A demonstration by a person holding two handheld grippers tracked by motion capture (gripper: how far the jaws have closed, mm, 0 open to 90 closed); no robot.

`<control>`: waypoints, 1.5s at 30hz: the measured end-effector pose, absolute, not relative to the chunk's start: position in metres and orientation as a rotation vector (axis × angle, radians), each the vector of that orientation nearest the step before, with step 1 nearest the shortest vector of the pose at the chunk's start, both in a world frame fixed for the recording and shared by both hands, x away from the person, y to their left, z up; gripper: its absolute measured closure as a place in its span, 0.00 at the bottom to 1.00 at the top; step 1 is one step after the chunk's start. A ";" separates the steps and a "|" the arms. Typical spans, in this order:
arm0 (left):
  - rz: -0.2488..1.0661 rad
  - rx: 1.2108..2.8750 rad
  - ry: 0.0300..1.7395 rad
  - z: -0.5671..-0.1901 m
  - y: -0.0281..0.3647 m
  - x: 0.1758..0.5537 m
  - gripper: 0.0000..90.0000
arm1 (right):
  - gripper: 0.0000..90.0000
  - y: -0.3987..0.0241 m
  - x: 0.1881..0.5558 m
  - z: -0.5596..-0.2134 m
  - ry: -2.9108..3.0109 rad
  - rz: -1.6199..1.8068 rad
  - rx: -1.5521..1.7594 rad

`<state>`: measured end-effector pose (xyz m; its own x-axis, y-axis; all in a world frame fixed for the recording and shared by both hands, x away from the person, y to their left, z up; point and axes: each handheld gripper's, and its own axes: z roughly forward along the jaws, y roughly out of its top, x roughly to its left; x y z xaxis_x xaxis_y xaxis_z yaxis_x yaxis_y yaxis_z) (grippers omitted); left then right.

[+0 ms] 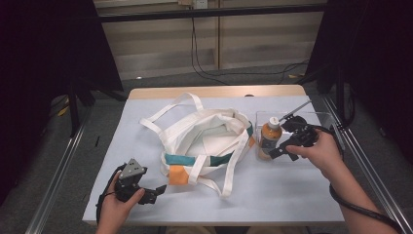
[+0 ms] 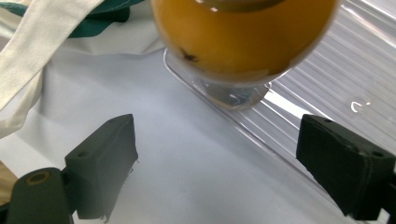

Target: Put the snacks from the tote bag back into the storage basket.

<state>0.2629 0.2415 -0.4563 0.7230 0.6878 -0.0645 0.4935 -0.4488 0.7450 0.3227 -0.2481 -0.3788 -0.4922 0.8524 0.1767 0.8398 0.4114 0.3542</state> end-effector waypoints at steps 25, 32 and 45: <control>0.315 2.154 0.885 -0.457 0.241 0.263 0.04 | 0.12 -0.236 0.299 -0.383 2.663 0.760 1.447; 0.315 2.152 0.889 -0.457 0.241 0.263 0.04 | 0.12 -0.230 0.295 -0.389 2.669 0.793 1.423; 0.311 2.146 0.893 -0.457 0.241 0.263 0.04 | 0.11 -0.229 0.289 -0.408 2.691 0.828 1.416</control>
